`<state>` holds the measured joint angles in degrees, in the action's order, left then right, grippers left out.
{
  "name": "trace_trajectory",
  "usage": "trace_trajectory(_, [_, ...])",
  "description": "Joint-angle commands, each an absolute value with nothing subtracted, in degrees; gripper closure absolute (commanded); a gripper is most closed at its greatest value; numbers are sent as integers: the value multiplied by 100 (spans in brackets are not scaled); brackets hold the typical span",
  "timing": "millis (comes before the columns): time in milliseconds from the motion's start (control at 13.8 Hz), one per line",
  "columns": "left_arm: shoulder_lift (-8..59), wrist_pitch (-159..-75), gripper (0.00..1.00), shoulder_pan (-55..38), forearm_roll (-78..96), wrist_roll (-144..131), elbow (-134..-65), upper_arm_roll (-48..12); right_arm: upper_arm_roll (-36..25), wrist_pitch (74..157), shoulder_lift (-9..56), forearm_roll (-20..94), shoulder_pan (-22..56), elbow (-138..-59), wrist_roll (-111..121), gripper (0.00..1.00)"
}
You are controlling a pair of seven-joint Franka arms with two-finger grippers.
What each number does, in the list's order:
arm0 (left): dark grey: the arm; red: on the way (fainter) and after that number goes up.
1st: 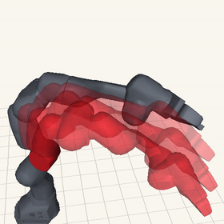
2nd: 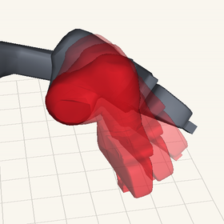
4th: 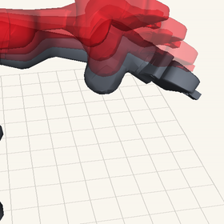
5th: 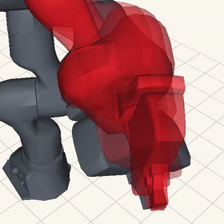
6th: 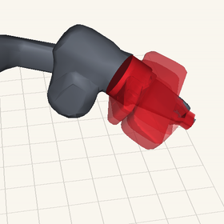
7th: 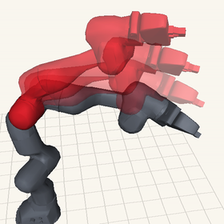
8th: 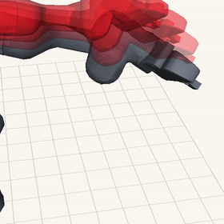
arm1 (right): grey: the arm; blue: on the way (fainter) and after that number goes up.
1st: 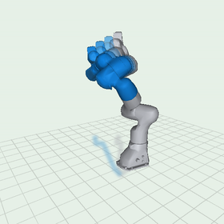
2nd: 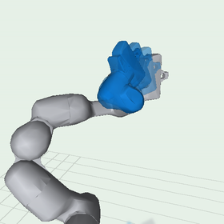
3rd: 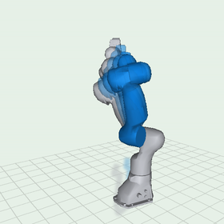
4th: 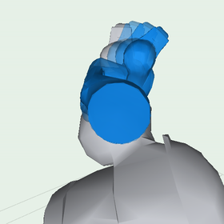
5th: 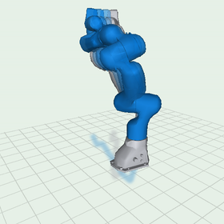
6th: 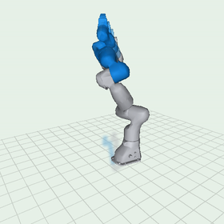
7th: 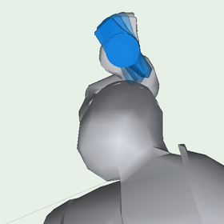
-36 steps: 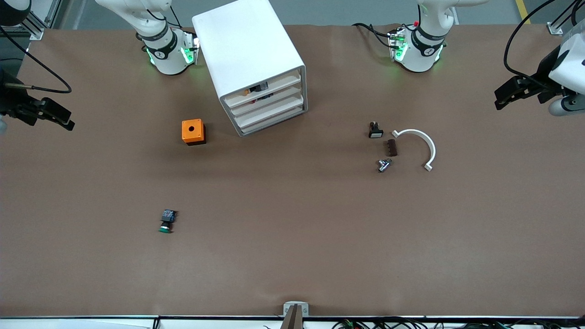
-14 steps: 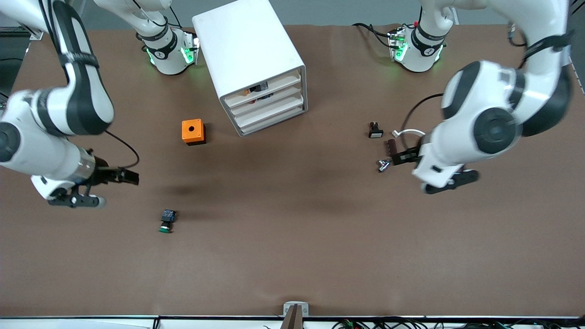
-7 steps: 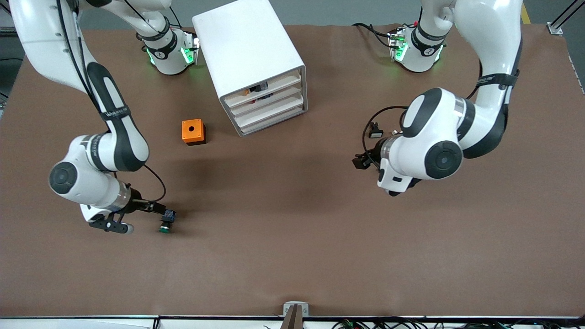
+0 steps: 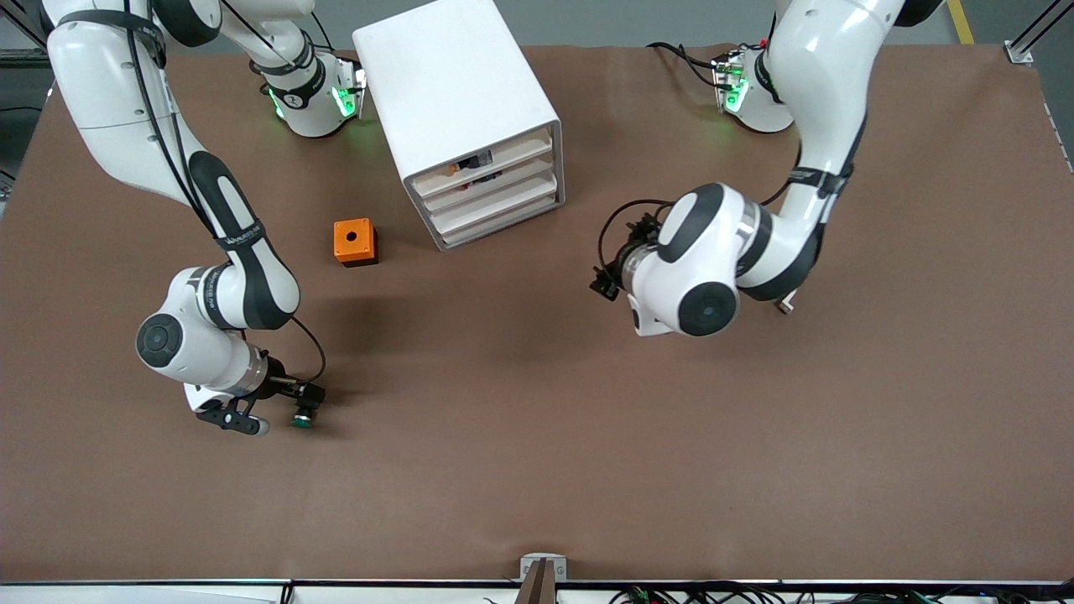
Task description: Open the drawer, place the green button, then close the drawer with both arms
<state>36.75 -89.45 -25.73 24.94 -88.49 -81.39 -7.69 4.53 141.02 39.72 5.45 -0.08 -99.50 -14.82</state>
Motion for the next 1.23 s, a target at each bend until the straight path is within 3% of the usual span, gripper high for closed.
trace_trajectory(0, [4077, -8921, 0, -2847, 2751, -9990, -7972, -729, 431, 14124, 4061, 606, 123, -9870, -1687, 49])
trace_trajectory(218, [4428, -8912, 0, -2901, 3337, -10694, -7972, -730, 431, 14115, 4026, 606, 114, -9826, -2029, 90])
trace_trajectory(290, [4560, -8921, 0, -2900, 3644, -10896, -7980, -729, 431, 14115, 4017, 606, 106, -9826, -2100, 97])
trace_trajectory(653, [5000, -8912, 1, -2848, 4770, -11258, -8024, -729, 439, 13904, 3903, 615, 70, -9844, -2153, 100])
trace_trajectory(1161, [5572, -8912, 8, -3145, 6160, -12006, -8007, -721, 457, 12738, 3587, 1134, 167, -9546, -2924, 100])
